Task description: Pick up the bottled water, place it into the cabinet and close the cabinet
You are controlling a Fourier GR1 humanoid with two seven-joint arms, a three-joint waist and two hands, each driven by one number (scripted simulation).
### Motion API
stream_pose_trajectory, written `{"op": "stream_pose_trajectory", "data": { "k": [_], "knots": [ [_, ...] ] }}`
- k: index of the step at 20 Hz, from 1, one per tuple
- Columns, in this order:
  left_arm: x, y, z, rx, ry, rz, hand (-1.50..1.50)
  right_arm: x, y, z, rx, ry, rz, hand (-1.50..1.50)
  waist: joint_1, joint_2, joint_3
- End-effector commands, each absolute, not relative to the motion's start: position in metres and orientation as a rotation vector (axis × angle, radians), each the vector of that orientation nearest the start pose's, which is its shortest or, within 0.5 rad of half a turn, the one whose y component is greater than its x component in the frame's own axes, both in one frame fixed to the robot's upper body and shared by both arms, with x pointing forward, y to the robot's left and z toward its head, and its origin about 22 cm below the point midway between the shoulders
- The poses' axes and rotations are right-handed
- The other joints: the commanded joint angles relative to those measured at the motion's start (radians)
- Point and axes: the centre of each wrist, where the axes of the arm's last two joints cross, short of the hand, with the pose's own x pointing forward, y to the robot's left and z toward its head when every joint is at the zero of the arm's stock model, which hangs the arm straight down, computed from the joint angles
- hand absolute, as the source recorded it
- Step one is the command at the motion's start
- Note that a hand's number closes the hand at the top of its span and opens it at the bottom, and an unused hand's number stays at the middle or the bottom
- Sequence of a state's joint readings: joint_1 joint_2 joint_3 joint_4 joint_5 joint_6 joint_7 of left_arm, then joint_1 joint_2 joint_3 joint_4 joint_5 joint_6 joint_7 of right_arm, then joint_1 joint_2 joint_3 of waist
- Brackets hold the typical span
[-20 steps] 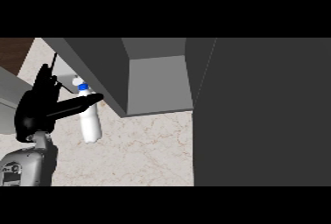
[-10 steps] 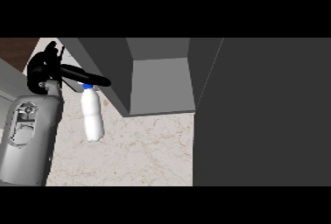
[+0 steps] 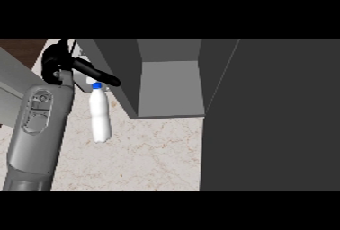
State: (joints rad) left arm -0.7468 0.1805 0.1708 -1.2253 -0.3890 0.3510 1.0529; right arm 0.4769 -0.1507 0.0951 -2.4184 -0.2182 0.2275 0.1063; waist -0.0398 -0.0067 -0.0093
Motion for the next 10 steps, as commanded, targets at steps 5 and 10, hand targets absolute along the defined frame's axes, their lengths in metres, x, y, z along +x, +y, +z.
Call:
{"op": "stream_pose_trajectory", "data": {
  "k": [5, 10],
  "knots": [
    [0.408, 0.201, 0.180, 0.427, -0.977, 0.345, -1.50, 0.073, -0.254, 0.154, 0.234, -1.892, 0.182, -1.50, -0.002, 0.004, 0.009],
    [0.410, 0.217, 0.151, 0.486, -0.919, 0.382, -1.50, 0.064, -0.255, 0.152, 0.223, -1.909, 0.208, -1.50, -0.007, 0.005, 0.009]
  ]
}}
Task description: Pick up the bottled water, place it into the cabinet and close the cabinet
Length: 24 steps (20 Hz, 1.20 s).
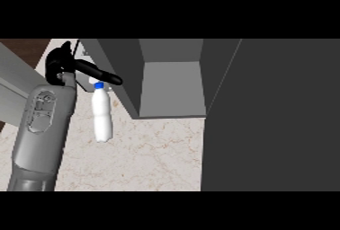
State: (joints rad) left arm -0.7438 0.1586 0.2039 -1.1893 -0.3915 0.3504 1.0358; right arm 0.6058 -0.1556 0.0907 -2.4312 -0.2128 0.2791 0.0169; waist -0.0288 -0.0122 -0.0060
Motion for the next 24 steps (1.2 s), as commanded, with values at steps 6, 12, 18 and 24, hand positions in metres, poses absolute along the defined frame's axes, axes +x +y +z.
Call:
{"op": "stream_pose_trajectory", "data": {
  "k": [6, 12, 18, 24],
  "knots": [
    [0.394, 0.221, 0.119, 0.477, -0.892, 0.453, -1.50, 0.054, -0.260, 0.148, 0.216, -1.902, 0.217, -1.50, -0.010, 0.009, 0.006],
    [0.373, 0.257, 0.083, 0.500, -0.816, 0.401, -1.50, 0.044, -0.266, 0.139, 0.207, -1.890, 0.197, -1.50, 0.002, 0.009, 0.005],
    [0.346, 0.247, 0.043, 0.480, -0.777, 0.384, -1.50, 0.039, -0.262, 0.145, 0.198, -1.900, 0.188, -1.50, 0.011, 0.011, 0.004],
    [0.332, 0.245, 0.016, 0.485, -0.761, 0.413, -1.50, 0.033, -0.262, 0.139, 0.205, -1.896, 0.191, -1.50, 0.007, 0.012, 0.004]
  ]
}}
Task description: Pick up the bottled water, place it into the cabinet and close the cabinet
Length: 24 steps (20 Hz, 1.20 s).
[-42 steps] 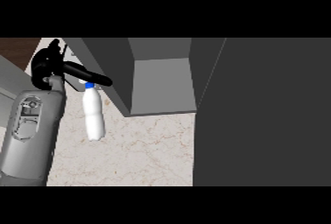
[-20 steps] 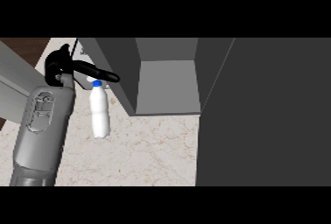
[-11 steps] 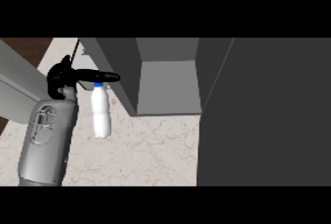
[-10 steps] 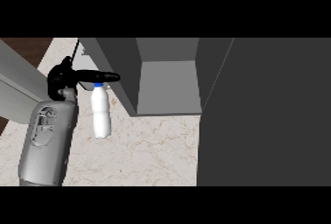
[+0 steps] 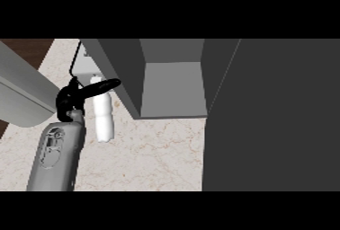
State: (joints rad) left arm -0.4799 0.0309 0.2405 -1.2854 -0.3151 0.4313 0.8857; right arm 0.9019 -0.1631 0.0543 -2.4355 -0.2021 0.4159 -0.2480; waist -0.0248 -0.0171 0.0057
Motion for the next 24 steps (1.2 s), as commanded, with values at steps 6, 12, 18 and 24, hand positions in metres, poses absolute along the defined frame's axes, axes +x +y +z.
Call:
{"op": "stream_pose_trajectory", "data": {
  "k": [6, 12, 18, 24],
  "knots": [
    [0.325, 0.266, -0.004, 0.513, -0.757, 0.437, -1.50, 0.021, -0.260, 0.148, 0.205, -1.883, 0.199, -1.50, -0.001, 0.018, -0.008],
    [0.314, 0.261, -0.032, 0.528, -0.763, 0.430, -1.50, 0.010, -0.271, 0.150, 0.192, -1.881, 0.207, -1.50, -0.003, 0.018, -0.008],
    [0.292, 0.279, -0.053, 0.540, -0.748, 0.426, -1.50, 0.013, -0.275, 0.143, 0.174, -1.902, 0.215, -1.50, 0.017, 0.019, -0.007],
    [0.291, 0.270, -0.062, 0.466, -0.797, 0.518, -1.50, 0.009, -0.276, 0.142, 0.159, -1.901, 0.208, -1.50, 0.018, 0.018, -0.008]
  ]
}}
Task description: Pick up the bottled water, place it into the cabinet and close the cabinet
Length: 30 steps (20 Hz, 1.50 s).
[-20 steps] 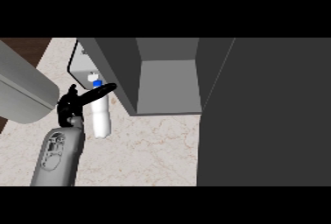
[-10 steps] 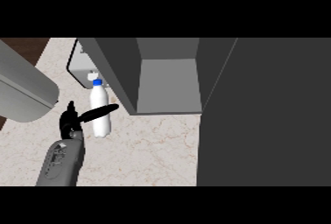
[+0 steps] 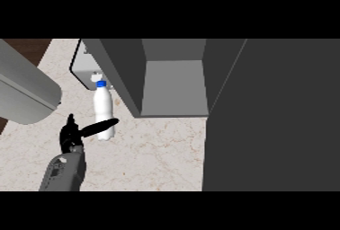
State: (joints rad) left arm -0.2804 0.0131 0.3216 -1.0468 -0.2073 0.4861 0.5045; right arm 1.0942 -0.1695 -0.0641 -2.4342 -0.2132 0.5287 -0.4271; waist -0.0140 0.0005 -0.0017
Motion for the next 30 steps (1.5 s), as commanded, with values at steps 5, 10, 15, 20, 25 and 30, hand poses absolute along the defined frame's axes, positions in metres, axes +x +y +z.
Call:
{"op": "stream_pose_trajectory", "data": {
  "k": [5, 10, 15, 20, 25, 30],
  "knots": [
    [0.310, 0.257, -0.057, 0.404, -0.836, 0.592, -1.50, 0.013, -0.278, 0.132, 0.164, -1.911, 0.214, -1.50, 0.001, 0.001, 0.000],
    [0.303, 0.251, -0.077, 0.391, -0.879, 0.628, 1.50, 0.010, -0.285, 0.134, 0.177, -1.899, 0.231, -1.50, -0.004, 0.001, 0.000],
    [0.313, 0.264, -0.078, 0.382, -0.907, 0.641, 1.50, 0.004, -0.280, 0.137, 0.178, -1.889, 0.240, -1.50, -0.007, 0.002, 0.000],
    [0.323, 0.258, -0.071, 0.358, -0.929, 0.668, 1.50, 0.000, -0.295, 0.138, 0.151, -1.881, 0.244, -1.50, -0.002, 0.001, 0.000],
    [0.316, 0.246, -0.059, 0.066, -1.411, 0.496, 1.50, 0.003, -0.294, 0.113, 0.168, -1.891, 0.219, -1.50, 0.000, -0.010, -0.007],
    [0.296, 0.243, -0.065, -0.212, -1.750, 0.432, 1.50, 0.005, -0.293, 0.112, 0.177, -1.896, 0.222, -1.50, 0.007, -0.005, -0.006]
  ]
}}
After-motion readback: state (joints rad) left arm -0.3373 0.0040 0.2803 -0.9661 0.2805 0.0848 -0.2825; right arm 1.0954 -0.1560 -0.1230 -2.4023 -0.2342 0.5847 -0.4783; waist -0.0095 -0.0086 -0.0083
